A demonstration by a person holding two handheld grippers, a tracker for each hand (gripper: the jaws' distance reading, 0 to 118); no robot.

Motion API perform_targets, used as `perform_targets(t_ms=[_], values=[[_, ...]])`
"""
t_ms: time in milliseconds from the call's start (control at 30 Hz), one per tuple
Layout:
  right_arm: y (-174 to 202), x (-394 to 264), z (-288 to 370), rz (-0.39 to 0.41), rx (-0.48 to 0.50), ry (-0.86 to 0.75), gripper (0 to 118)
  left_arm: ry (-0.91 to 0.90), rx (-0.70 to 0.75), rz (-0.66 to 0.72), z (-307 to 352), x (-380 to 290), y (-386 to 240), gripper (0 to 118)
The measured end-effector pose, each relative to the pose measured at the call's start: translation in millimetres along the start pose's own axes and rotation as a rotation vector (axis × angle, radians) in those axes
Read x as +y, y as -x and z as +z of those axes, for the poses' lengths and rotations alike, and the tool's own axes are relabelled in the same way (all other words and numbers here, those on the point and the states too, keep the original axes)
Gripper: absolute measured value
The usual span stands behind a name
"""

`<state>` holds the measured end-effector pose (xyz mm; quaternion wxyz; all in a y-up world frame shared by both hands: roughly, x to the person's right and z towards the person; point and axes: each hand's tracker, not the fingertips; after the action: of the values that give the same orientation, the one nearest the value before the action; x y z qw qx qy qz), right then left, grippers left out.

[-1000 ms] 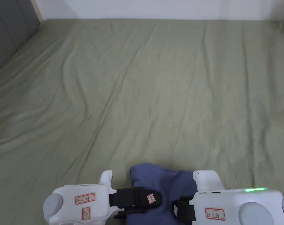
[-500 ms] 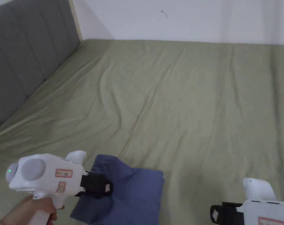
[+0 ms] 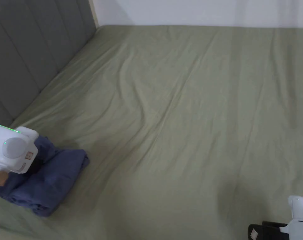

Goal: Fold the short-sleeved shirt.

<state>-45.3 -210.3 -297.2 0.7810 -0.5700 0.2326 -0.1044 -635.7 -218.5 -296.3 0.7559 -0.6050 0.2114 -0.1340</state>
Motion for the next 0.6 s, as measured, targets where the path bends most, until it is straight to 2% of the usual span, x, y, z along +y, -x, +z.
perform_targets(t_ms=[100,167,367,400,433,467,500,533,600], values=[[-2,3,-3,-0.008,0.014,-0.001,0,-0.014,0.066,0.057,-10,-2,3,105],[-2,3,-3,-0.003,0.014,0.004,0,-0.021,0.078,0.097,-4,-7,6,109],[-6,-1,5,-0.003,0.028,-0.01,0,-0.06,-0.121,0.289,24,-18,18,108],[-7,-2,7,-0.003,0.031,-0.015,0,-0.103,-0.168,0.305,35,-22,16,99],[-7,-2,9,-0.003,0.032,-0.018,0,-0.13,-0.204,0.315,49,-26,10,82],[-8,-3,11,0.001,0.034,-0.023,0,-0.16,-0.227,0.325,66,-31,0,57],[-9,-5,14,0.005,0.038,-0.029,0,-0.193,-0.25,0.338,76,-35,-6,23],[-10,-6,18,0.005,0.038,-0.034,0,-0.217,-0.292,0.352,86,-39,-12,6],[-12,-10,27,0.004,0.054,-0.049,0,-0.267,-0.438,0.397,113,-45,-27,0]])
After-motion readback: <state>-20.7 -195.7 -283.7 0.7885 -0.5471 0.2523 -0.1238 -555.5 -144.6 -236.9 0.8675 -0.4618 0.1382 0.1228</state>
